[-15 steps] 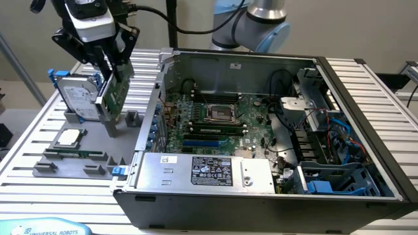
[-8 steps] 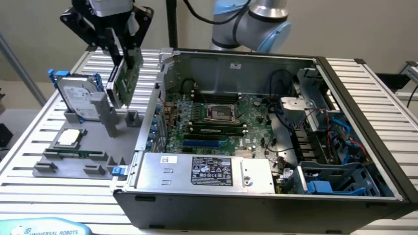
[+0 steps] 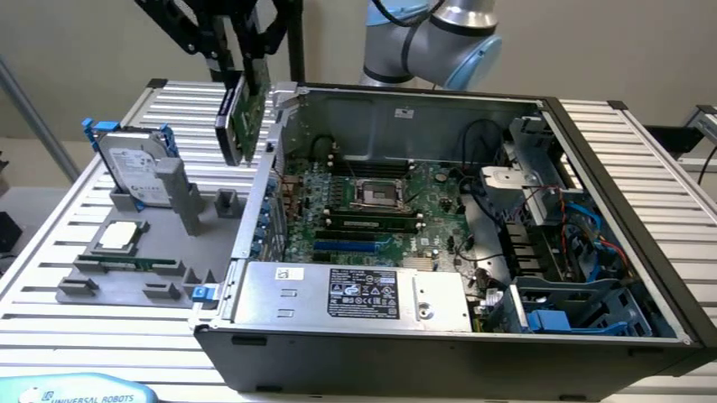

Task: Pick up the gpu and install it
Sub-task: 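Pick up the gpu and move the gpu toward the slot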

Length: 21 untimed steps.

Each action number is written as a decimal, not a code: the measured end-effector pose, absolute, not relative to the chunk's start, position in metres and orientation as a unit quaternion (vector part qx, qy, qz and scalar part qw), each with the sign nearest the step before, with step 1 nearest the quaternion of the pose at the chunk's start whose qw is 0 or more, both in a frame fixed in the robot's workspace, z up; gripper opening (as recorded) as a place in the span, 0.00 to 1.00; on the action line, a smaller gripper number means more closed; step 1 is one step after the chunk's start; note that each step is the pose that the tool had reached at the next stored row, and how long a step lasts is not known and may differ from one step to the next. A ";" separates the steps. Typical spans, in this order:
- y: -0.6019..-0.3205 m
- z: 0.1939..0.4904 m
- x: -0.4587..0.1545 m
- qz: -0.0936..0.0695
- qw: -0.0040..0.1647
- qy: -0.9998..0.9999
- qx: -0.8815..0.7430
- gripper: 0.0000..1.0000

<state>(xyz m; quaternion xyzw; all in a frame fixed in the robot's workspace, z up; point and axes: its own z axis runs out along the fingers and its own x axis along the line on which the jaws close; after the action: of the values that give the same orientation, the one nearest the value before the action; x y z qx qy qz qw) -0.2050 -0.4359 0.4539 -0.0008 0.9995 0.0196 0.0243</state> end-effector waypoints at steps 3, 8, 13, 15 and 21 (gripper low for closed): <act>-0.436 0.454 -0.192 0.020 0.024 1.000 -0.001 0.27; -0.436 0.450 -0.169 0.019 0.024 1.000 -0.001 0.27; -0.435 0.442 -0.146 0.018 0.024 1.000 -0.001 0.27; -0.434 0.438 -0.137 0.018 0.024 1.000 -0.001 0.27; -0.428 0.427 -0.110 0.018 0.024 1.000 -0.001 0.27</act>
<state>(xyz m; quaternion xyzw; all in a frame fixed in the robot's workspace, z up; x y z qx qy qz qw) -0.1096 -0.4283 0.4271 -0.0008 0.9995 0.0178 0.0242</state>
